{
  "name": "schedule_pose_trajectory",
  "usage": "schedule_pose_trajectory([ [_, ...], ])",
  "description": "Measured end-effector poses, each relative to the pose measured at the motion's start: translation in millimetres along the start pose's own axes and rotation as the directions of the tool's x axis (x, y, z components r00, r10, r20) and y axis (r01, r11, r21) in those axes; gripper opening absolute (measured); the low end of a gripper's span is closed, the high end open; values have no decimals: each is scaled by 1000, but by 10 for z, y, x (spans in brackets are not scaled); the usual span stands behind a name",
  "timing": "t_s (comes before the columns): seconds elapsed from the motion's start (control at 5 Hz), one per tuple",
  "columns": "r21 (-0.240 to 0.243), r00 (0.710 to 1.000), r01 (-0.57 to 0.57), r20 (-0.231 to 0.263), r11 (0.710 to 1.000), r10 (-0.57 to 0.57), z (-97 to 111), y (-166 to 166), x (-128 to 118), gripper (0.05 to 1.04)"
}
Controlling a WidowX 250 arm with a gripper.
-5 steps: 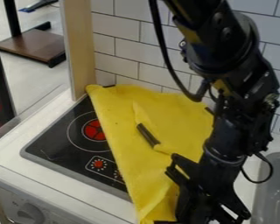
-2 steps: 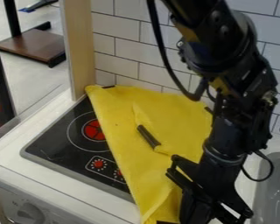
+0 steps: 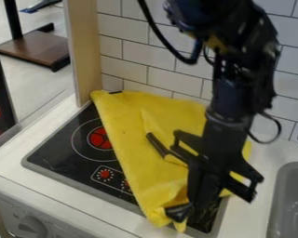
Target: Fold the cloth from bottom right to top left
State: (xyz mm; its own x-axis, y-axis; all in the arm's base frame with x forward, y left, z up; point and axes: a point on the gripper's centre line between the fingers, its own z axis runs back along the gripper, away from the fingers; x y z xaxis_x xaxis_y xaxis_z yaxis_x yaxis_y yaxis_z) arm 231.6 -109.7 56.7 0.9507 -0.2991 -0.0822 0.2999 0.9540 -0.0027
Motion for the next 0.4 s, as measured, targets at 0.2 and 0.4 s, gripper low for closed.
schedule_pose_trajectory([
  [0.2,-17,995,-79,52,997,80,230,278,126,50],
  [0.4,-19,991,-106,75,994,107,363,430,218,50],
])
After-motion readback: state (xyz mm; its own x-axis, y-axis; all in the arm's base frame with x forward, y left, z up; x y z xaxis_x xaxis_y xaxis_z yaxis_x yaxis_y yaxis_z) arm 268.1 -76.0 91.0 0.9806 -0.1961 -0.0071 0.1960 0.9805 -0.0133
